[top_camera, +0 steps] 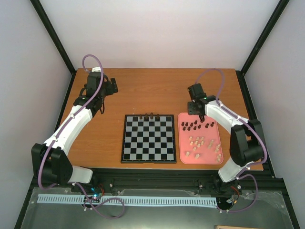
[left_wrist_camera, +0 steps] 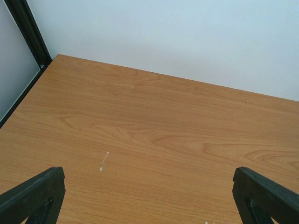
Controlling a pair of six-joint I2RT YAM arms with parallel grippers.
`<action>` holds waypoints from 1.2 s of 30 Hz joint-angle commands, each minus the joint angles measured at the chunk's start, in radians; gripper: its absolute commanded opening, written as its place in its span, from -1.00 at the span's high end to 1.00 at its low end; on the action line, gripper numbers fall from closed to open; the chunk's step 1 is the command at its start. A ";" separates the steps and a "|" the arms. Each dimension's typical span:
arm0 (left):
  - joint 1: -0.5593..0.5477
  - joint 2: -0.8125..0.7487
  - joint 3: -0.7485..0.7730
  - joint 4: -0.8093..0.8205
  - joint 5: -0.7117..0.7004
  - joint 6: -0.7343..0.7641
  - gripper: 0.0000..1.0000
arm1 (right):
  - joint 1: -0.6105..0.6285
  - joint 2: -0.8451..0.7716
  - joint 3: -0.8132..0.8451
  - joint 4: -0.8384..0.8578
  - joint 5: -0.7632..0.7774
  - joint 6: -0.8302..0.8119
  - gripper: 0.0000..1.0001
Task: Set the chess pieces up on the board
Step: Pick up the chess piece from the storage box.
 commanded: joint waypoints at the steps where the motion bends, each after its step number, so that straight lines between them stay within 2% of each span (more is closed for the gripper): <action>1: -0.003 0.020 0.012 0.018 0.014 0.005 -0.99 | -0.074 -0.037 -0.070 0.042 0.002 0.011 0.03; 12: -0.003 0.023 0.015 0.016 0.010 0.005 -0.99 | -0.143 0.046 -0.077 0.088 -0.070 -0.009 0.12; 15: -0.002 0.028 0.015 0.016 0.011 0.003 -0.99 | -0.166 0.062 -0.081 0.089 -0.071 -0.008 0.23; 29: -0.003 0.028 0.013 0.017 0.012 0.003 -0.99 | -0.192 0.108 -0.082 0.105 -0.095 -0.009 0.26; 36: -0.003 0.027 0.014 0.018 0.015 0.003 -0.99 | -0.196 0.122 -0.078 0.105 -0.088 -0.006 0.41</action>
